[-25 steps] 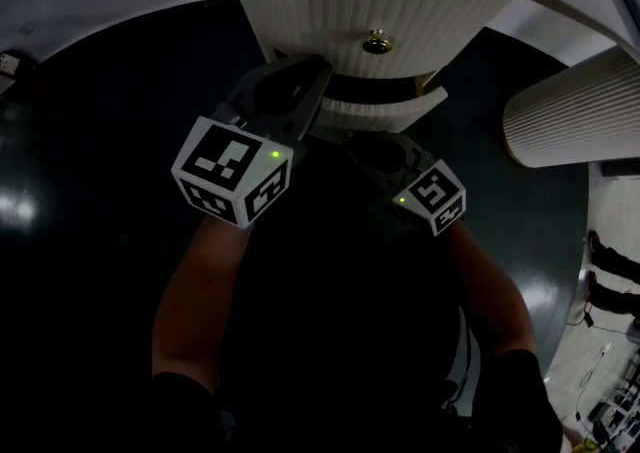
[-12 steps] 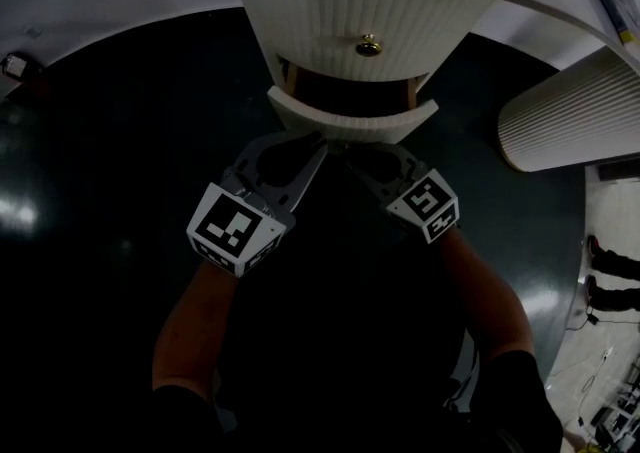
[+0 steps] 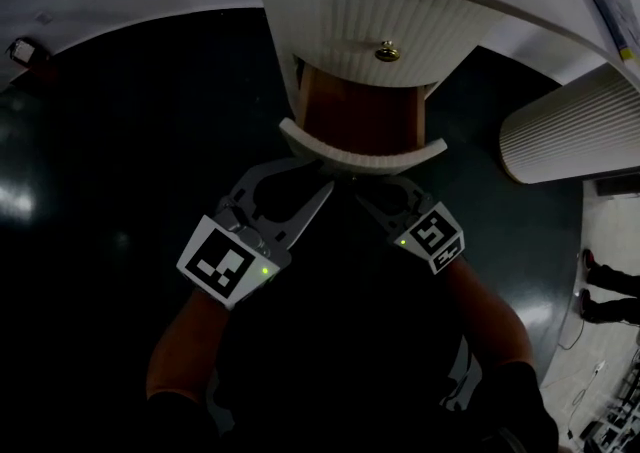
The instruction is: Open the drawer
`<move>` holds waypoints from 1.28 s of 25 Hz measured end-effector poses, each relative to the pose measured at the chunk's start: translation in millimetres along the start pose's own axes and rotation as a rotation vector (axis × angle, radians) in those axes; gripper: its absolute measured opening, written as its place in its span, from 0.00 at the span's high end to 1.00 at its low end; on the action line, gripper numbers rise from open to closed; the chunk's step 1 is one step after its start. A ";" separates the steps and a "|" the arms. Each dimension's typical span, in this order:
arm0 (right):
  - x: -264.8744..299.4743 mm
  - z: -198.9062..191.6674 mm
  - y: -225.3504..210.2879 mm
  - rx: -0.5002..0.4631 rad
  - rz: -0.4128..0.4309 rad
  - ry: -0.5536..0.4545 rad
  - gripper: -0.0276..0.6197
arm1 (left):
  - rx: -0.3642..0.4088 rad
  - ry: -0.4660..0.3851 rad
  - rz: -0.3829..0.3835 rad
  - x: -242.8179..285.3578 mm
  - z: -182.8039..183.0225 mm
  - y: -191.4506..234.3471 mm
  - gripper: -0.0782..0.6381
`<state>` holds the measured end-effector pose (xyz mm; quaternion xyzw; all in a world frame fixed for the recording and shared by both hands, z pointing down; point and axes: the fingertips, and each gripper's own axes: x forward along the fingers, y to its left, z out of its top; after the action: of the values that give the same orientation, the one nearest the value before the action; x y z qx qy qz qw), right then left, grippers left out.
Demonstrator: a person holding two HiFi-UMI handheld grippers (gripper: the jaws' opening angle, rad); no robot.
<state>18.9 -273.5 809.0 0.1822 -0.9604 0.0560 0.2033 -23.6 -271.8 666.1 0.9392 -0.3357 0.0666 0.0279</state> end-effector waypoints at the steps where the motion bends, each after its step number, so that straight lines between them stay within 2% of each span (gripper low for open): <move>1: -0.1 0.2 4.4 0.006 -0.012 0.001 0.90 | -0.006 -0.006 0.010 -5.7 4.5 -0.4 0.79; 5: 0.6 -0.5 17.4 0.031 -0.031 0.007 0.90 | -0.037 -0.022 0.034 -19.5 15.3 2.0 0.79; 11: -12.6 -10.9 39.1 0.094 0.007 0.058 0.90 | 0.003 -0.009 0.043 -19.5 15.9 -4.1 0.79; 13: -22.8 -3.8 41.5 0.123 0.024 0.045 0.89 | 0.014 0.007 0.053 -23.5 11.8 -6.7 0.79; 19: -85.6 62.3 23.1 0.165 -0.015 -0.153 0.89 | -0.022 0.052 0.095 -31.3 -2.0 4.2 0.73; 23: -131.4 83.3 -12.6 0.185 -0.110 -0.245 0.89 | -0.031 0.090 0.167 -30.6 -17.1 22.3 0.67; 25: -143.4 85.4 -31.7 0.181 -0.160 -0.259 0.87 | -0.043 0.087 0.186 -30.6 -19.0 29.6 0.66; 27: -143.9 81.6 -45.4 0.194 -0.175 -0.246 0.80 | -0.048 0.087 0.190 -30.2 -20.4 32.9 0.66; 32: -123.5 72.7 -52.5 0.254 -0.109 -0.207 0.75 | -0.054 0.080 0.165 -24.2 -19.5 29.9 0.66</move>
<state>116.6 -295.1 693.8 0.2629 -0.9501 0.1469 0.0816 -63.1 -277.9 682.1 0.9039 -0.4122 0.0968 0.0608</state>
